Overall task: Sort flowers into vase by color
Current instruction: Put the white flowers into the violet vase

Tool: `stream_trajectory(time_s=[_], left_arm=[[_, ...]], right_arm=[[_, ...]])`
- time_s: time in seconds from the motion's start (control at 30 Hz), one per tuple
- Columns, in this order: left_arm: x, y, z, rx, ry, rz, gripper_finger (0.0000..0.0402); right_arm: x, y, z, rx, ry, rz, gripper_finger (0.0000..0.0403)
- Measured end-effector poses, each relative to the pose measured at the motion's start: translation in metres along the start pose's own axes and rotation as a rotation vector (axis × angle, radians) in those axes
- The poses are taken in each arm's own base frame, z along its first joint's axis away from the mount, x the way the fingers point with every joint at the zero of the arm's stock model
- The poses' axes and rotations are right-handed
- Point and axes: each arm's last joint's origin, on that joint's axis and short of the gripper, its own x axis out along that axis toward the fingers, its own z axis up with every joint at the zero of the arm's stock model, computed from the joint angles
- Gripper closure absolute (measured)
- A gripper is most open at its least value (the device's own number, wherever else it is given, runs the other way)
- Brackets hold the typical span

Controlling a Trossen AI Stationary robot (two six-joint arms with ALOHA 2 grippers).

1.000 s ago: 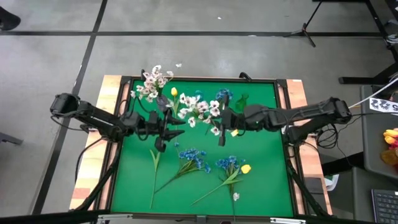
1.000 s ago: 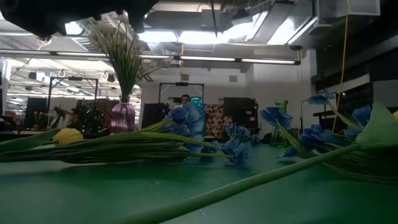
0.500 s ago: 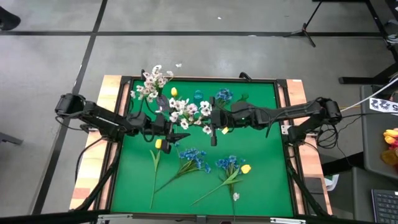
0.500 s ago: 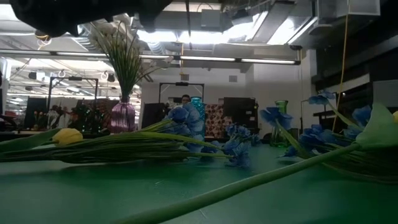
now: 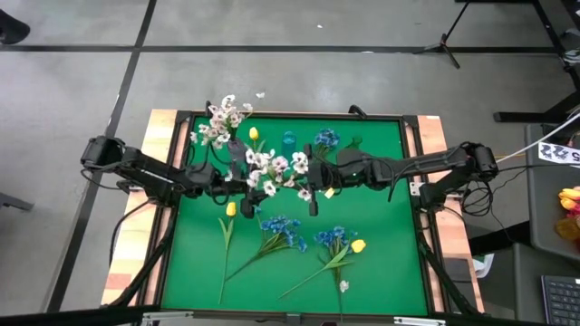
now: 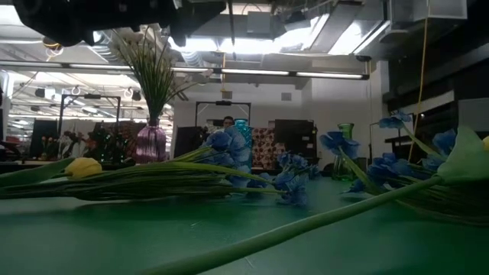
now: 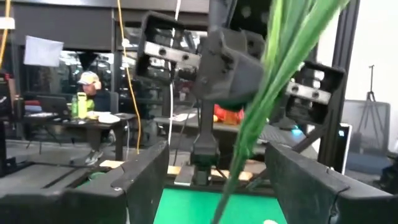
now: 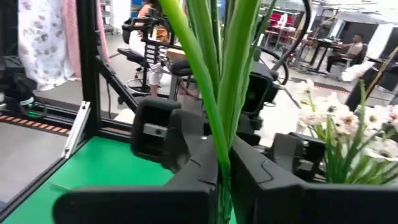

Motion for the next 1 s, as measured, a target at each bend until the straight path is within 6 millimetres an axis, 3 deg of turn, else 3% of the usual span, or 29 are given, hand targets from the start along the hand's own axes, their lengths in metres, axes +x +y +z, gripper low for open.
stream_trajectory(time_s=[0.47, 1.0], left_arm=[[0.001, -0.003, 0.005, -0.062, -0.035, -0.076, 0.0139], [0.03, -0.008, 0.01, -0.008, -0.011, -0.082, 0.0139]], right_arm=[[0.0, -0.001, 0.0, -0.027, 0.009, -0.029, 0.0384], [0.0, -0.001, -0.001, -0.027, 0.012, -0.019, 0.0384]])
